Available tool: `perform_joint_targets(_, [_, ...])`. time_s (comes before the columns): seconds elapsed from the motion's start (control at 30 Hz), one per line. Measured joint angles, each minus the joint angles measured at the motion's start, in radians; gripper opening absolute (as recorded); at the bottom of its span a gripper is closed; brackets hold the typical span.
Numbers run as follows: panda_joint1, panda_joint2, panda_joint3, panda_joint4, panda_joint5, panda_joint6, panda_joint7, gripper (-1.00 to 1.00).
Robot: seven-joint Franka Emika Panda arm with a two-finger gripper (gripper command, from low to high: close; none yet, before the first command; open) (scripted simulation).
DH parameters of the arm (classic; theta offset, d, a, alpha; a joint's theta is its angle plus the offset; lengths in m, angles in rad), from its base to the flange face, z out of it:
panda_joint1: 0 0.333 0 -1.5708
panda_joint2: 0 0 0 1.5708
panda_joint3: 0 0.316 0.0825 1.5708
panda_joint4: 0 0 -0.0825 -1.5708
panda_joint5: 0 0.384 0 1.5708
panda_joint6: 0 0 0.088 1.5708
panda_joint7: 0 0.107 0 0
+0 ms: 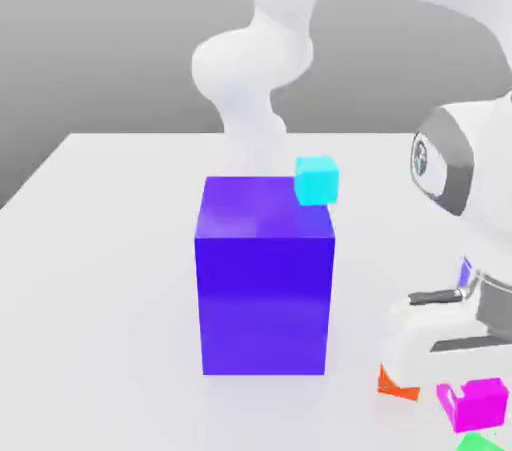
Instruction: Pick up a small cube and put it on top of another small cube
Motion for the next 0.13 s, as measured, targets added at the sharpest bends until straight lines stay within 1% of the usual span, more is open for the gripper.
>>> perform_joint_targets(0.03, [-0.013,0.033,0.02,0.005,0.02,0.027,-0.013,1.0])
perform_joint_targets(0.13, [-0.013,0.033,0.02,0.005,0.02,0.027,-0.013,1.0])
